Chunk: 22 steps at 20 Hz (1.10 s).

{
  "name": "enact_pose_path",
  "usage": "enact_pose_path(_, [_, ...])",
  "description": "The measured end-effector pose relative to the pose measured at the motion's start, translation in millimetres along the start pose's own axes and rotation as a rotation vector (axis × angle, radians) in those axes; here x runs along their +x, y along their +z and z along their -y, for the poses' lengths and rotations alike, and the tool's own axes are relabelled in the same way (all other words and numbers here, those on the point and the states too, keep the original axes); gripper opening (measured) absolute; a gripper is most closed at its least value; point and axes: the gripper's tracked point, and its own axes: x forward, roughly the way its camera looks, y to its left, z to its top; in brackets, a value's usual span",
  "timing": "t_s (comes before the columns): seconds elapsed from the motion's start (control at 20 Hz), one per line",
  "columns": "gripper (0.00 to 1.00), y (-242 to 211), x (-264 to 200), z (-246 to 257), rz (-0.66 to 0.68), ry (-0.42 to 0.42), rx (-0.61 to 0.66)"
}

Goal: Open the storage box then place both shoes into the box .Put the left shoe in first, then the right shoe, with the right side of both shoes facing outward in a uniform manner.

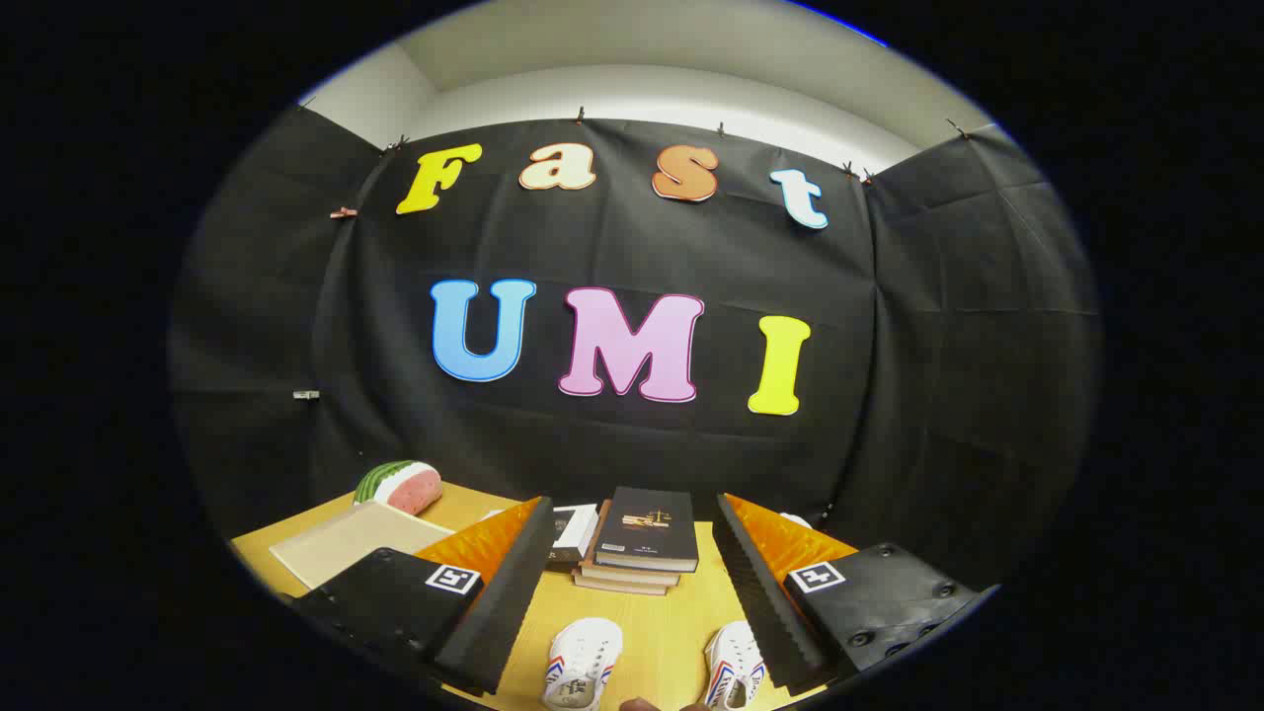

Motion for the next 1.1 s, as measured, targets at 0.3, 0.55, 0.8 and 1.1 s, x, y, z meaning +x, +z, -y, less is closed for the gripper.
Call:
enact_pose_path(0.3, [0.97, -5, -13, -31, -0.026, -0.044, 0.043])
enact_pose_path(0.55, [0.97, -7, -19, -54, -0.043, -0.04, 0.049])
enact_pose_path(0.8, [0.97, -9, -20, -68, -0.063, -0.033, 0.047])
enact_pose_path(1.1, [0.97, -21, -11, -77, -0.102, -0.004, 0.057])
